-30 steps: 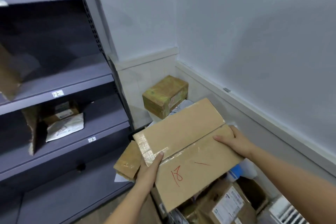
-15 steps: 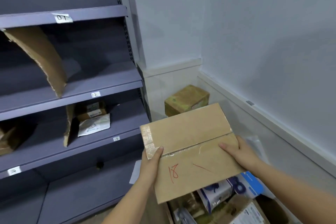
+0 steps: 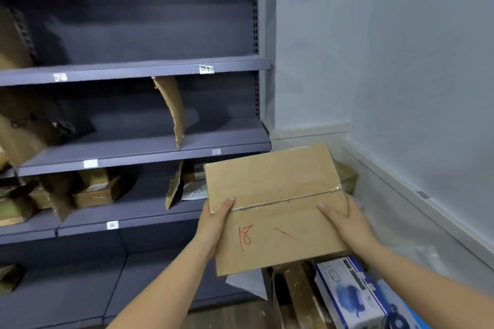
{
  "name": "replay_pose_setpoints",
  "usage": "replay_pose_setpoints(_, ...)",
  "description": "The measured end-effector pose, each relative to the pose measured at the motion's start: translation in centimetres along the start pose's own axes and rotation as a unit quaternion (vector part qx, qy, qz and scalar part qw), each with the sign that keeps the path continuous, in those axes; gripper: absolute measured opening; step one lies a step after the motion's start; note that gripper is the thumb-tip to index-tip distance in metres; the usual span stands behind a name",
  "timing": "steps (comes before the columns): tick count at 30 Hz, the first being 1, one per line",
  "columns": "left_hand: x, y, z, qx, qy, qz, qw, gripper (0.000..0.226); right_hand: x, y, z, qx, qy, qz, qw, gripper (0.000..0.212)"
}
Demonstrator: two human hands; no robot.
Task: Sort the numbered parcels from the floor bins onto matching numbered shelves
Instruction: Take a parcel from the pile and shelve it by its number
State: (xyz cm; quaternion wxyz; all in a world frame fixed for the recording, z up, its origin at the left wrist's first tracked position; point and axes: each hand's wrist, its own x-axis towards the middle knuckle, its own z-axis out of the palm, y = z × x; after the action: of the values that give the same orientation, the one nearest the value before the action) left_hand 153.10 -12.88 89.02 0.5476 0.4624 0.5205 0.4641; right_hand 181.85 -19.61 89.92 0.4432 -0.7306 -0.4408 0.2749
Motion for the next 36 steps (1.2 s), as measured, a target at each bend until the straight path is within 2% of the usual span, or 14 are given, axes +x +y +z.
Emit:
replay_pose_setpoints(1,-0.2,0.6,-1.1,-0.001,0.001,0.007,1.000,0.050,-0.4,-1.0,0.7,-0.001,0.000,-0.006,1.000,0.103)
replay_pose_setpoints(4,-0.8,2.2,-4.7,-0.018,0.013,0.019,1.000,0.039,-1.4,-3.8,3.2,-0.013,-0.006,-0.021,1.000,0.071)
replay_pose_setpoints(7,-1.4,4.1,-9.3,-0.016,0.038,0.042,0.998,0.026,-2.7,-7.1,6.3,-0.032,0.003,-0.044,0.998,0.070)
replay_pose_setpoints(9,-1.7,5.3,-13.0,-0.007,0.052,0.051,0.997,0.034,-4.1,-9.8,8.6,-0.053,-0.007,-0.057,0.997,0.060)
replay_pose_setpoints(10,-1.9,6.0,-15.0,0.000,0.058,0.059,0.997,0.039,-4.9,-11.3,9.9,-0.059,-0.007,-0.063,0.996,0.059)
replay_pose_setpoints(13,-2.2,7.9,-21.0,0.013,0.078,0.084,0.993,0.048,-6.9,-15.1,14.1,-0.065,-0.010,-0.081,0.995,0.074)
replay_pose_setpoints(16,-2.8,9.6,-26.7,0.022,0.103,0.103,0.989,0.041,-8.6,-18.2,18.7,-0.066,-0.022,-0.103,0.992,0.082)
replay_pose_setpoints(22,-3.9,11.5,-36.6,0.032,0.139,0.105,0.984,0.041,-11.7,-23.3,26.4,-0.074,-0.043,-0.129,0.988,0.064)
replay_pose_setpoints(25,-4.1,11.7,-40.8,0.032,0.150,0.095,0.984,0.046,-13.0,-25.5,29.8,-0.070,-0.059,-0.139,0.986,0.064)
replay_pose_setpoints(30,-4.9,11.7,-45.7,0.008,0.172,0.097,0.980,0.036,-13.8,-28.0,34.8,-0.078,-0.079,-0.156,0.981,0.072)
replay_pose_setpoints(34,-5.2,11.3,-50.1,0.009,0.216,0.090,0.972,0.051,-14.4,-30.5,38.9,-0.091,-0.105,-0.177,0.974,0.063)
replay_pose_setpoints(36,-5.6,11.3,-52.0,0.005,0.233,0.084,0.969,0.045,-14.7,-31.7,41.0,-0.093,-0.119,-0.186,0.971,0.062)
